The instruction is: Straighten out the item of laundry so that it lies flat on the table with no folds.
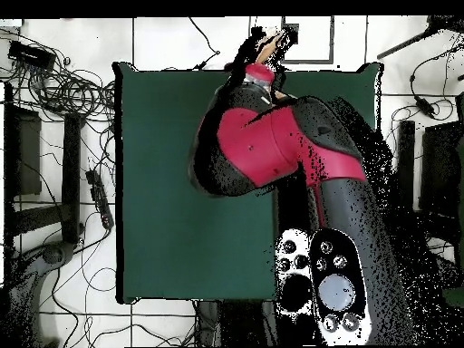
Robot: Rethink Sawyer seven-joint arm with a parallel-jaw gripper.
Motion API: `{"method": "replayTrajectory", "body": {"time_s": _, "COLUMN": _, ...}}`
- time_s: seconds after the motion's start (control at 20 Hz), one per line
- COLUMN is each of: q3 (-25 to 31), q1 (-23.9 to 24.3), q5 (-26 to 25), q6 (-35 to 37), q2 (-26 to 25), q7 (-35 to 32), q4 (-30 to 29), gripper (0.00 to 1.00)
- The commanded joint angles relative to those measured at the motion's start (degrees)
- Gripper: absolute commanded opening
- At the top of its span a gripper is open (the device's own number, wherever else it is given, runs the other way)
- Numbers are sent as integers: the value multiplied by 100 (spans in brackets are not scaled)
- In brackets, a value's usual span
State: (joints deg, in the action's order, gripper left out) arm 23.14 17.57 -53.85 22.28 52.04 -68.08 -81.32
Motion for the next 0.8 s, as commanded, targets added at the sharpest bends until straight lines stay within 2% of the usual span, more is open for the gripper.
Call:
{"method": "replayTrajectory", "body": {"time_s": 0.05, "q3": -527, "q1": 29, "q5": 1475, "q6": 872, "q2": 29, "q7": -2042, "q4": -1286, "gripper": 0}}
{"method": "replayTrajectory", "body": {"time_s": 0.2, "q3": -845, "q1": 141, "q5": 2644, "q6": 793, "q2": 39, "q7": -3070, "q4": -1743, "gripper": 0}}
{"method": "replayTrajectory", "body": {"time_s": 0.3, "q3": -1190, "q1": 24, "q5": 3081, "q6": 780, "q2": 10, "q7": -3490, "q4": -1839, "gripper": 0}}
{"method": "replayTrajectory", "body": {"time_s": 0.45, "q3": -1302, "q1": 164, "q5": 3813, "q6": 926, "q2": -49, "q7": -3448, "q4": -2039, "gripper": 0}}
{"method": "replayTrajectory", "body": {"time_s": 0.7, "q3": -1133, "q1": 593, "q5": 4984, "q6": 1459, "q2": -129, "q7": -3423, "q4": -2453, "gripper": 0}}
{"method": "replayTrajectory", "body": {"time_s": 0.8, "q3": -1202, "q1": 625, "q5": 5156, "q6": 1564, "q2": -176, "q7": -3502, "q4": -2475, "gripper": 0}}
